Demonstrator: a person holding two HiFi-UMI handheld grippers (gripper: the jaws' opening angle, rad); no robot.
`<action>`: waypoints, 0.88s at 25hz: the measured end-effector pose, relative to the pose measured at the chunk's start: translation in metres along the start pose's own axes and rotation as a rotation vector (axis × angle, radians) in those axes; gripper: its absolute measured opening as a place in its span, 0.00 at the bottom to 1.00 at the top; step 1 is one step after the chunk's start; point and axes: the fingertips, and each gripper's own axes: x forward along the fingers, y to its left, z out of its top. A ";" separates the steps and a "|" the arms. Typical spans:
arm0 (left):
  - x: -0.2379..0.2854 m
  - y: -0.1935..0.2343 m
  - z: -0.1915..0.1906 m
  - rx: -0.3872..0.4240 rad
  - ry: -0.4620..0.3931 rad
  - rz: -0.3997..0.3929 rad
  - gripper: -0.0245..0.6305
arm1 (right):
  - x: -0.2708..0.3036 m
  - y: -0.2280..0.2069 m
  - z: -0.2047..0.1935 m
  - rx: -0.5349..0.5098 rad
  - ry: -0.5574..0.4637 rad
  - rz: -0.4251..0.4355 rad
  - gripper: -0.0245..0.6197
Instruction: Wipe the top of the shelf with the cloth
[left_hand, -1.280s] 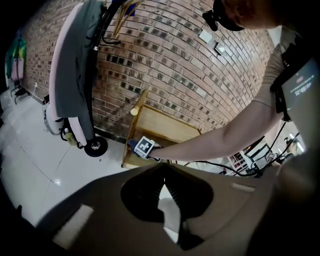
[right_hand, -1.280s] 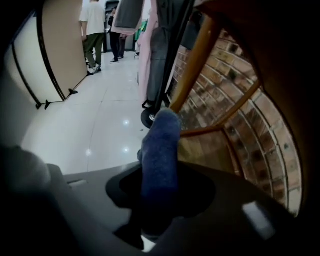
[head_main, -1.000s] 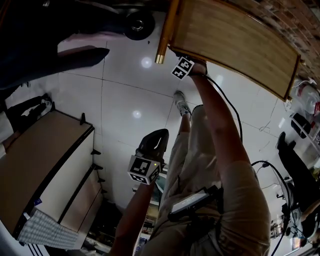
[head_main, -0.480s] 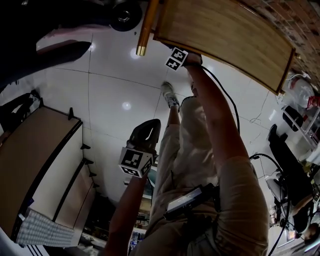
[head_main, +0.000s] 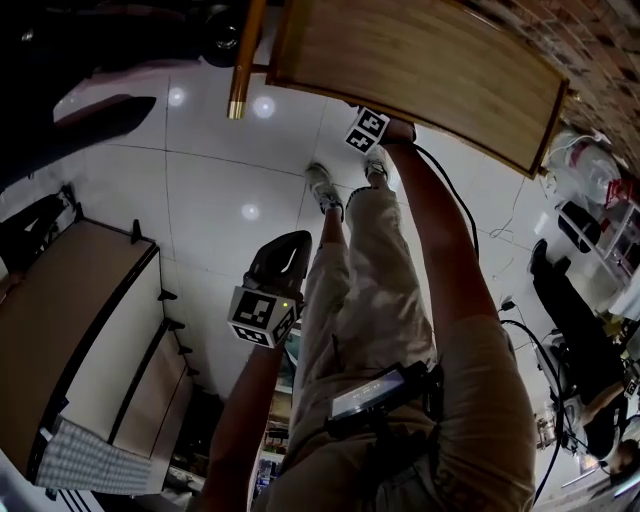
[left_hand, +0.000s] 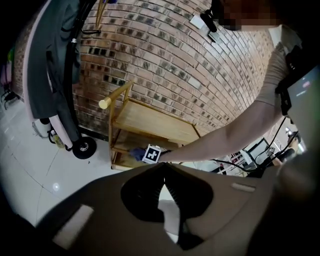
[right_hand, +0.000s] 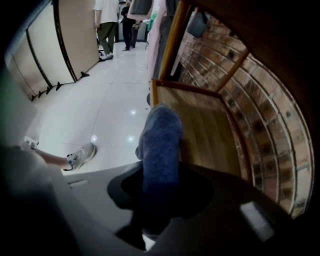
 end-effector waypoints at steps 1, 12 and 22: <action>0.006 -0.006 0.004 0.012 0.005 -0.010 0.04 | -0.002 -0.002 -0.012 0.008 0.008 -0.003 0.19; 0.081 -0.086 0.041 0.139 0.099 -0.138 0.04 | -0.038 -0.012 -0.162 0.140 0.110 -0.044 0.19; 0.137 -0.135 0.056 0.256 0.208 -0.215 0.04 | -0.062 -0.014 -0.282 0.134 0.208 -0.121 0.20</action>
